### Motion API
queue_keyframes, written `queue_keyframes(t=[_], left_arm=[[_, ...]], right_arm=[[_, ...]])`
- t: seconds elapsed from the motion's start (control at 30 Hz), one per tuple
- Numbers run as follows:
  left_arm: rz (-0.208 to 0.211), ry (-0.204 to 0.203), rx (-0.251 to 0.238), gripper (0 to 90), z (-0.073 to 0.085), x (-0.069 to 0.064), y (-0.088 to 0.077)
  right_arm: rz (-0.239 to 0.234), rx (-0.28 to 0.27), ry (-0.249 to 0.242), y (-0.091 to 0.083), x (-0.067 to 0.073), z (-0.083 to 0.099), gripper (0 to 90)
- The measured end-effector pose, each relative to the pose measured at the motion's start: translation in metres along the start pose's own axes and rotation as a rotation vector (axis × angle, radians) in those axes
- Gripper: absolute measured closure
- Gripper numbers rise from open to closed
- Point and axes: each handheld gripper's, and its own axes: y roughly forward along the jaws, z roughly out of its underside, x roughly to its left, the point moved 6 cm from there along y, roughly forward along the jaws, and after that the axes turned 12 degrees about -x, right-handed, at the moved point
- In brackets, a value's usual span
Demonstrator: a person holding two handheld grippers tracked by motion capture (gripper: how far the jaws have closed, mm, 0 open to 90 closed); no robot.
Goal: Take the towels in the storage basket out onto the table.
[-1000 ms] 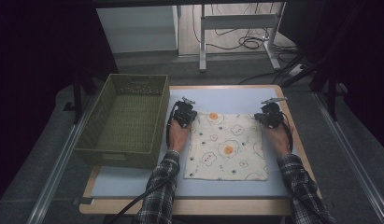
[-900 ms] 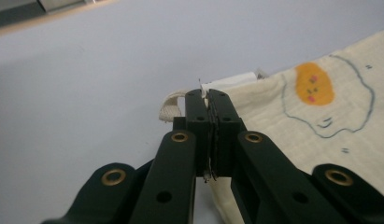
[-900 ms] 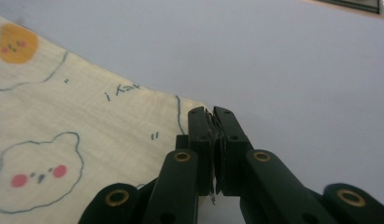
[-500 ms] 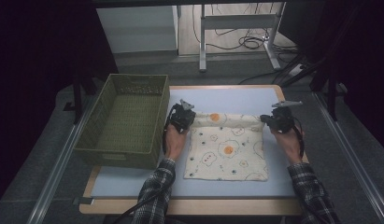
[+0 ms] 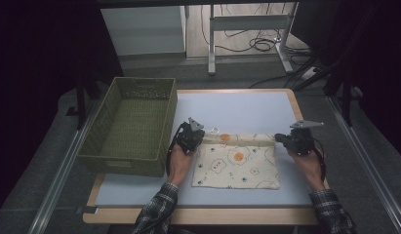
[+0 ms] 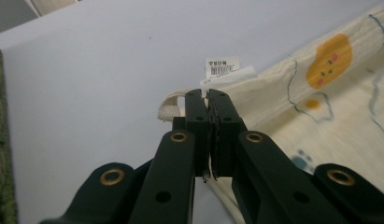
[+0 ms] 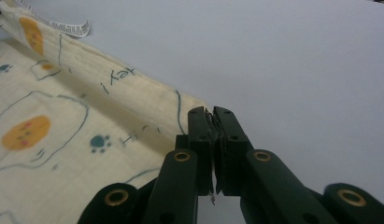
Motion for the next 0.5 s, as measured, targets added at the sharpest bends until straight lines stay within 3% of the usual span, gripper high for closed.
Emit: queue_keyframes(t=[0.5], left_arm=[[0.084, -0.004, -0.052, 88.0, 0.025, -0.022, -0.041]], right_arm=[[-0.045, 0.01, -0.017, -0.046, 0.034, 0.022, 86.2]])
